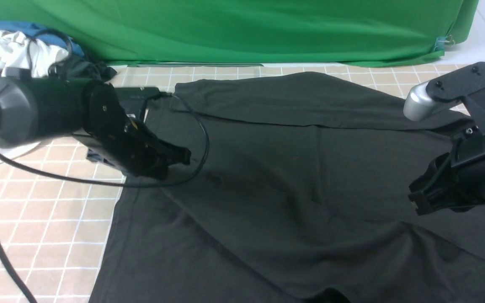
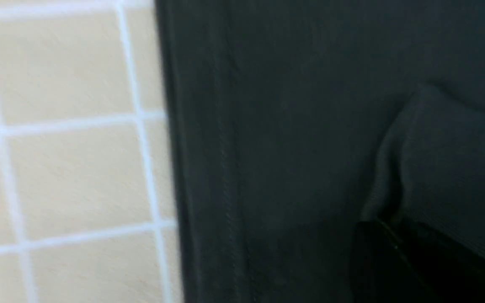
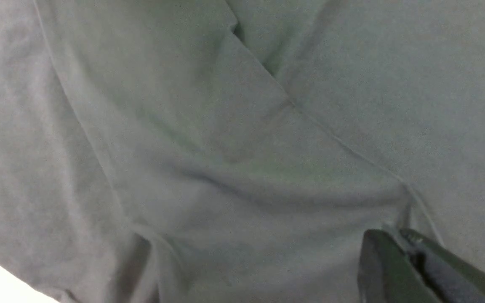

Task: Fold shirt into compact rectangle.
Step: 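Grab the top left corner of the dark shirt with the left gripper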

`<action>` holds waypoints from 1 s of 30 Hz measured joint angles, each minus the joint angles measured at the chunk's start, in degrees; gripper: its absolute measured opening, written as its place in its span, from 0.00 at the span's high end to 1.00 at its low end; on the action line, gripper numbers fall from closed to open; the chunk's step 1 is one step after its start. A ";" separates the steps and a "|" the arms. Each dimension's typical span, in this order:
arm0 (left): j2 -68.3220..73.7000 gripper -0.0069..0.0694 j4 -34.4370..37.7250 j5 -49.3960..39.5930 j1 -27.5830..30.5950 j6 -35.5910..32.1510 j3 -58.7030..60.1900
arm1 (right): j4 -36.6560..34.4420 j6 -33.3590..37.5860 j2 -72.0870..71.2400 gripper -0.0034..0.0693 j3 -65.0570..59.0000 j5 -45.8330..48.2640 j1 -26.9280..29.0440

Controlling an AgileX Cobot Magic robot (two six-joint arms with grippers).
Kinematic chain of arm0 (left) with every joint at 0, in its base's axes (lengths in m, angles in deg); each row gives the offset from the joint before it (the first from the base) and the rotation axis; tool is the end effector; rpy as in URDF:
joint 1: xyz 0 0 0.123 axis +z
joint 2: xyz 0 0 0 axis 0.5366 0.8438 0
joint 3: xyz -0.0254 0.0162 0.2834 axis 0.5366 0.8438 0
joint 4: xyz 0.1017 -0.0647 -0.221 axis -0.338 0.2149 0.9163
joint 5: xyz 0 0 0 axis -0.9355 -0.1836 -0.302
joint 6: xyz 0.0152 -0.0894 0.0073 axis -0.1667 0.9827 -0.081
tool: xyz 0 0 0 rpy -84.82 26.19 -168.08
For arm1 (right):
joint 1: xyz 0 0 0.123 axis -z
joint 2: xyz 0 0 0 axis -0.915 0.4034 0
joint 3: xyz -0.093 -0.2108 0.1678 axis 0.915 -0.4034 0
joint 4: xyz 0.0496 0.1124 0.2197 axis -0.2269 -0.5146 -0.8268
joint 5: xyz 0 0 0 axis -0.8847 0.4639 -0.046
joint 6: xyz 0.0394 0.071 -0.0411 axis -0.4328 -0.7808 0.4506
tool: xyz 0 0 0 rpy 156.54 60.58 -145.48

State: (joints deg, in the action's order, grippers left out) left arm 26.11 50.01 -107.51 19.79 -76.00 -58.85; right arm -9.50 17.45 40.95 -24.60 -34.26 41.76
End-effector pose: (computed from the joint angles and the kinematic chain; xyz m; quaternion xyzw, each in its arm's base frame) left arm 0.3519 -0.0799 0.1895 0.0550 0.9694 -0.0437 0.2354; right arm 0.2113 0.1023 0.3027 -0.2009 0.9398 0.0908 0.2610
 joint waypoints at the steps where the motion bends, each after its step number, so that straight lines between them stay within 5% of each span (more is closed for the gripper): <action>1: -0.28 0.87 -2.87 0.13 0.00 2.06 -0.41 | 0.00 0.00 0.00 0.87 0.00 0.00 0.00; 16: 0.14 0.85 -9.25 5.35 0.00 5.80 -1.17 | 0.00 0.00 0.00 0.86 0.00 0.00 0.00; 25: -0.14 0.62 -9.46 2.47 0.00 9.22 -3.42 | 0.00 0.00 0.00 0.84 0.00 0.00 0.00; 30: 0.03 0.61 -9.46 -4.38 0.00 16.52 -12.46 | 0.00 0.00 0.00 0.83 0.00 0.00 0.00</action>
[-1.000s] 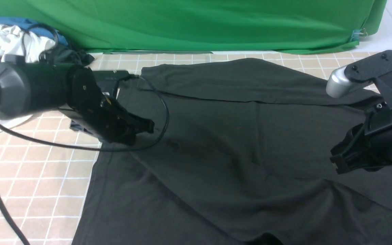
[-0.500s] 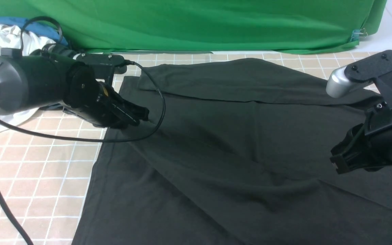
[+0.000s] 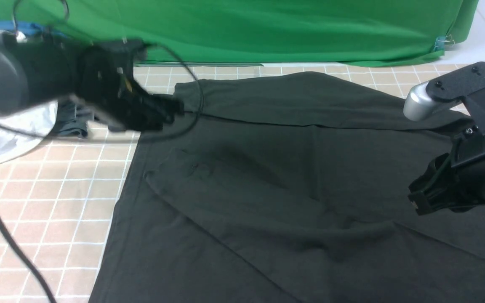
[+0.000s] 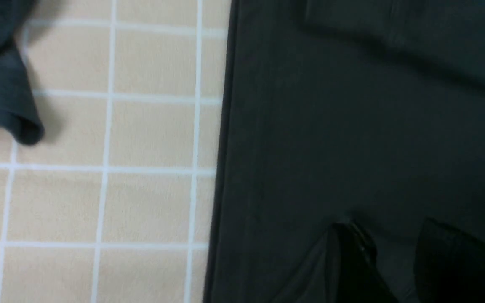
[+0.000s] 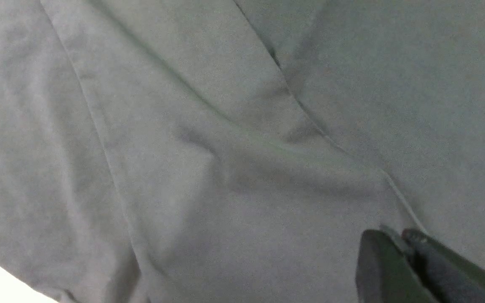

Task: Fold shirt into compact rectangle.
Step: 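Grab the top left corner of the dark shirt with the left gripper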

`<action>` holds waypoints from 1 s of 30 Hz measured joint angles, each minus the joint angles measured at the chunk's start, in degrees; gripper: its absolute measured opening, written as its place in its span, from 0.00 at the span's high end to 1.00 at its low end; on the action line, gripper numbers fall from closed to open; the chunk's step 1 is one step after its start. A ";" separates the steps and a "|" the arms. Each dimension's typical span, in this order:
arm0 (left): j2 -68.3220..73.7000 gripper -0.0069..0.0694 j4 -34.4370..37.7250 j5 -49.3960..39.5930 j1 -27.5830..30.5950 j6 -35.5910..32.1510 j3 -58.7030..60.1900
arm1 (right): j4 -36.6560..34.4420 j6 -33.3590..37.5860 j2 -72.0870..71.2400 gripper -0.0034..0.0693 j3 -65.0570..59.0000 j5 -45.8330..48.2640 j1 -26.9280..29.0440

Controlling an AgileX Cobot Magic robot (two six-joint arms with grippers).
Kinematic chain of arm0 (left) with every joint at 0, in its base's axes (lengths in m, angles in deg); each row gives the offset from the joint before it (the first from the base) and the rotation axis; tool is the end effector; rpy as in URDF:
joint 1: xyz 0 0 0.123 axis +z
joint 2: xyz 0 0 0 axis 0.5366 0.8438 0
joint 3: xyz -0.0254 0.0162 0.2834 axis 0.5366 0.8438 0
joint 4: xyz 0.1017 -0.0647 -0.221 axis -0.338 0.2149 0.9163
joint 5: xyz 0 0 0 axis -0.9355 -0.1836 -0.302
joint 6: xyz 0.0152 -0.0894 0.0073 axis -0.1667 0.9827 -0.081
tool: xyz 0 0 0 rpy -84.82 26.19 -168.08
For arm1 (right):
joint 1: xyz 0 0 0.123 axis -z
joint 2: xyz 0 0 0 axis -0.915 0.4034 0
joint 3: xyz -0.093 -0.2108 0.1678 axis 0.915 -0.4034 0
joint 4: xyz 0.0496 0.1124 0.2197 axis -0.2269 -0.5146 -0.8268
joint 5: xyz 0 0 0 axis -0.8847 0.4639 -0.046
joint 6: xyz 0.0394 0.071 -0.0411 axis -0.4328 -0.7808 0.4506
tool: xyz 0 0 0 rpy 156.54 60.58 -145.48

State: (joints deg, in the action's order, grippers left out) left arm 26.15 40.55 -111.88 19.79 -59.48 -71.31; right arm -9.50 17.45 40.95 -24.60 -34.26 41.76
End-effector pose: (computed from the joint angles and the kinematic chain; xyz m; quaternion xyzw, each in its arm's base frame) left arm 0.3849 -0.0790 0.2469 -0.0303 0.9498 -0.0367 0.3091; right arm 0.2113 0.1023 0.3027 -0.2009 0.9398 0.0908 0.2610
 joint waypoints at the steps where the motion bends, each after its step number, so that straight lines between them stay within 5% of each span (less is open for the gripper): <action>1: 0.28 0.62 0.00 -1.03 0.00 0.54 -2.10 | 0.00 0.00 0.00 0.83 0.00 0.00 0.00; 11: 15.46 0.65 2.43 -5.12 0.19 3.41 -25.46 | 0.00 0.00 0.00 0.83 0.00 0.00 0.00; 22: 29.21 0.37 3.36 -3.58 3.43 3.97 -35.10 | 0.00 0.00 0.00 0.83 0.00 0.00 0.00; 30: 33.08 0.35 3.73 1.29 3.80 3.78 -35.38 | 0.00 0.00 0.00 0.82 0.00 0.00 0.00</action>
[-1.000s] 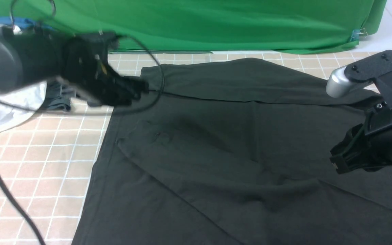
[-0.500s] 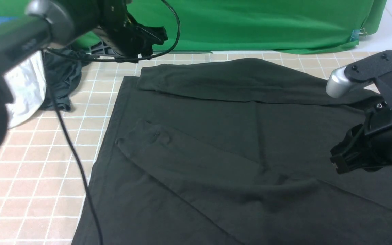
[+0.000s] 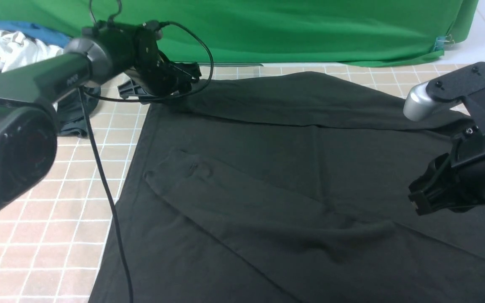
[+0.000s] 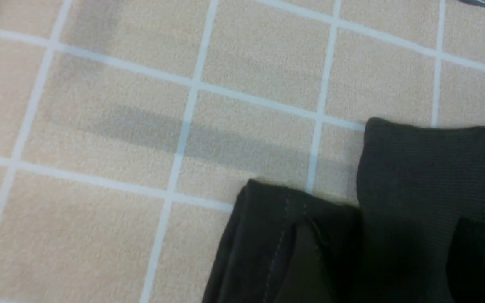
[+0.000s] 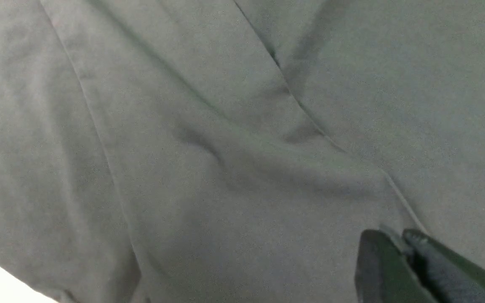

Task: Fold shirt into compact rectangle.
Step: 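Grab the top left corner of the dark shirt with the left gripper, then fold the left side of the dark shirt inward over its body with the left gripper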

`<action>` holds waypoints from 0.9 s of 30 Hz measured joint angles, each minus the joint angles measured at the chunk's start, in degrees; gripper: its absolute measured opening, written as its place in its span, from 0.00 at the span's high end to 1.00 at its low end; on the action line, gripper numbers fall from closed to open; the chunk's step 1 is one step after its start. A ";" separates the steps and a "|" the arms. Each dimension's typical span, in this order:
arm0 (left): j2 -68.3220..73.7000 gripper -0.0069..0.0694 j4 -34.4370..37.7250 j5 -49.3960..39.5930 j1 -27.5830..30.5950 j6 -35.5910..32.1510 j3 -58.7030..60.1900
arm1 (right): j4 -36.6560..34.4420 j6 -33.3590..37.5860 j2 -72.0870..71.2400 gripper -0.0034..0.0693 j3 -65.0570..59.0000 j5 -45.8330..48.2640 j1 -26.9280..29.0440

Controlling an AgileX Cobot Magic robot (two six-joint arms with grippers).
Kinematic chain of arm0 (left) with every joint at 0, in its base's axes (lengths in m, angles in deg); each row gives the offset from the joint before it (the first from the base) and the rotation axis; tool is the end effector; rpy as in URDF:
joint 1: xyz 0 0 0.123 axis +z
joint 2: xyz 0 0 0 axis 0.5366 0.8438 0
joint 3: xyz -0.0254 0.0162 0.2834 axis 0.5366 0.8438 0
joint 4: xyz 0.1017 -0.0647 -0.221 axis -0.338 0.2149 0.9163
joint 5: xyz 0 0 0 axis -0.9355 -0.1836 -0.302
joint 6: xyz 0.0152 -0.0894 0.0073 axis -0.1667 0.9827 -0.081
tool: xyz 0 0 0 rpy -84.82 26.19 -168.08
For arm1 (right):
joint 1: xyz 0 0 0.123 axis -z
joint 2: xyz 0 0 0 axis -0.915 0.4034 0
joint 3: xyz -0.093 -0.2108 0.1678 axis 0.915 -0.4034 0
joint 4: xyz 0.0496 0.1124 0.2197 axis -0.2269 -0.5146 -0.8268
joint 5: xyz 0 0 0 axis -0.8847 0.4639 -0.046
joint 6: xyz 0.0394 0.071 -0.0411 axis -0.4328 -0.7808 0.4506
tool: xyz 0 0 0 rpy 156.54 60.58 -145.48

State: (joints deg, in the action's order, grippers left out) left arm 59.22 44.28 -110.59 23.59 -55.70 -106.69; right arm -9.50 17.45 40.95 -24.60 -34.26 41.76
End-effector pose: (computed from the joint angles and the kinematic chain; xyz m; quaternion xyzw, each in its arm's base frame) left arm 0.5243 -0.0778 0.1631 -0.1123 0.9345 -0.0695 0.3307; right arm 0.2113 0.1023 0.3027 -0.2009 0.9398 0.0908 0.2610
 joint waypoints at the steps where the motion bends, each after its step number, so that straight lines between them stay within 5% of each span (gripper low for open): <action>1: 0.43 0.35 0.12 0.84 0.00 -0.06 -0.07 | 0.00 0.00 0.00 0.82 0.00 0.00 0.00; 10: 1.30 0.44 1.82 1.66 0.00 -2.80 -0.20 | 0.00 0.00 0.00 0.81 0.00 0.00 0.00; 17: 1.55 0.84 5.83 1.34 0.00 -10.47 -0.37 | 0.00 -0.05 0.00 0.81 0.00 0.00 0.00; 27: -6.95 0.85 6.83 -4.63 -0.10 -12.83 -0.24 | 0.00 -0.10 0.00 0.80 0.00 0.00 0.00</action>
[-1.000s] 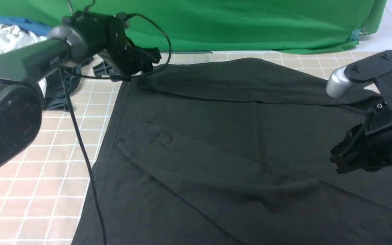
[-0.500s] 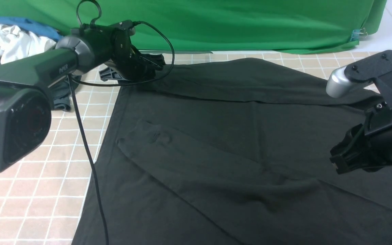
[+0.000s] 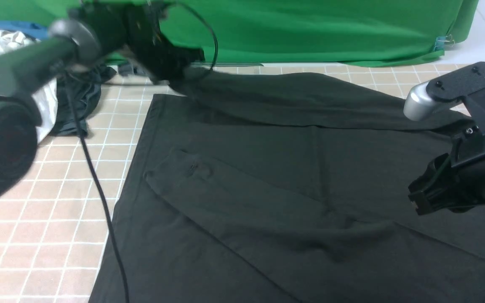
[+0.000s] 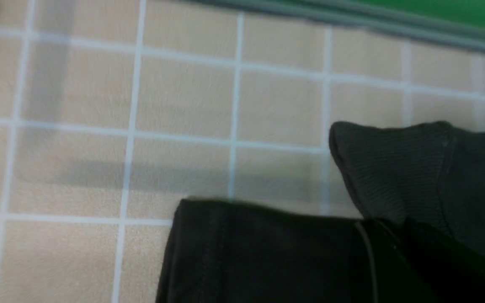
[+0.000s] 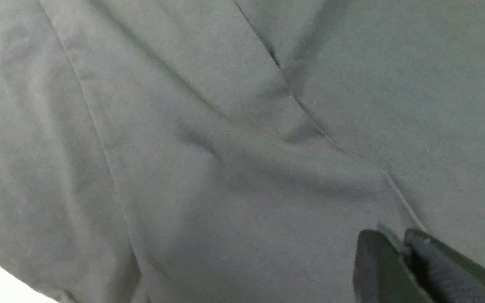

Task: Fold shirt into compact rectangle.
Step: 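Fold the left side of the dark shirt inward over its body with the left gripper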

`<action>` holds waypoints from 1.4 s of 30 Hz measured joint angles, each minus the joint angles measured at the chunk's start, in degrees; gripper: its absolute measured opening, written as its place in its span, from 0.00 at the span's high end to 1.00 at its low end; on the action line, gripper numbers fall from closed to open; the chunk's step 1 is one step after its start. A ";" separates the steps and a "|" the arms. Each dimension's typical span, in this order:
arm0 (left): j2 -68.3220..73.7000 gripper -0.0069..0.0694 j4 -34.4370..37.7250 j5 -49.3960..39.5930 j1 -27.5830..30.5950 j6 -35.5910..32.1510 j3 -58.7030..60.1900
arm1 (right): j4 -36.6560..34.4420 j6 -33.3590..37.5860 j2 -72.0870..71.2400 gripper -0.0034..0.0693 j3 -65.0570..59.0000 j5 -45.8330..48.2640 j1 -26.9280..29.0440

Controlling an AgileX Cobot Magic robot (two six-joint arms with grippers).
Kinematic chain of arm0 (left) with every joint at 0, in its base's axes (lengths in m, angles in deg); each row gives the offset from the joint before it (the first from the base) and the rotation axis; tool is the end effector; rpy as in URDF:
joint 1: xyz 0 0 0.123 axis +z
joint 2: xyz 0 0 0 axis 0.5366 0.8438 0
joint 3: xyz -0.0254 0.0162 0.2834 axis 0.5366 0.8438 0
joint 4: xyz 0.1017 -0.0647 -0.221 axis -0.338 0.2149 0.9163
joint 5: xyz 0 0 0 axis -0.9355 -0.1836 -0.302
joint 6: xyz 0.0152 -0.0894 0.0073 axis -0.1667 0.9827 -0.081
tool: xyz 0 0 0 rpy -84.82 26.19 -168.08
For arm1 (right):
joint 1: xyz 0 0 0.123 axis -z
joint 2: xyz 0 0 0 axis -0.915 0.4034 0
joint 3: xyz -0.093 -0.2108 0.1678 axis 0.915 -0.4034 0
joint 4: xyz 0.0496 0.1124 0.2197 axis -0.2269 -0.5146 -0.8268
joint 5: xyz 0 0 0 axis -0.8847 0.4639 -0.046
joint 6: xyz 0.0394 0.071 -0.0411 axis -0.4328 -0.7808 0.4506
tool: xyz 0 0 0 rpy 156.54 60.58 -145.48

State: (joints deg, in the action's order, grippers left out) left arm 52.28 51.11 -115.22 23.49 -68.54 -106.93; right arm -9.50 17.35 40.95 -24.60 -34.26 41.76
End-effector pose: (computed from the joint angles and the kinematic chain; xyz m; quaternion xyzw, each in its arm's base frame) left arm 0.5098 -0.0825 0.2229 -0.0416 0.9329 -0.0832 0.3480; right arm 0.2113 0.1023 0.3027 -0.2000 0.9400 0.0910 0.2610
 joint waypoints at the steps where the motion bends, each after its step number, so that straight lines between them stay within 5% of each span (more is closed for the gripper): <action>1: -2.21 0.85 0.33 -1.73 -0.06 -0.13 0.00 | 0.00 0.12 0.00 0.80 0.00 -0.23 0.00; 18: -18.75 0.85 8.32 -24.22 -0.36 -2.72 4.68 | 19.13 -6.12 0.00 0.76 0.00 -4.88 0.00; 28: -30.12 0.85 8.86 -17.97 -0.83 -0.43 28.71 | 22.76 -7.17 0.00 0.76 0.00 -8.73 0.00; 42: -41.39 0.85 10.59 -14.33 -1.04 1.15 47.25 | 24.77 -10.64 1.53 0.74 0.00 -9.15 3.53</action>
State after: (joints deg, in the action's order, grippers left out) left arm 10.89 61.70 -129.55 22.44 -67.39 -59.68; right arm 15.27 6.72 42.48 -24.60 -43.41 45.29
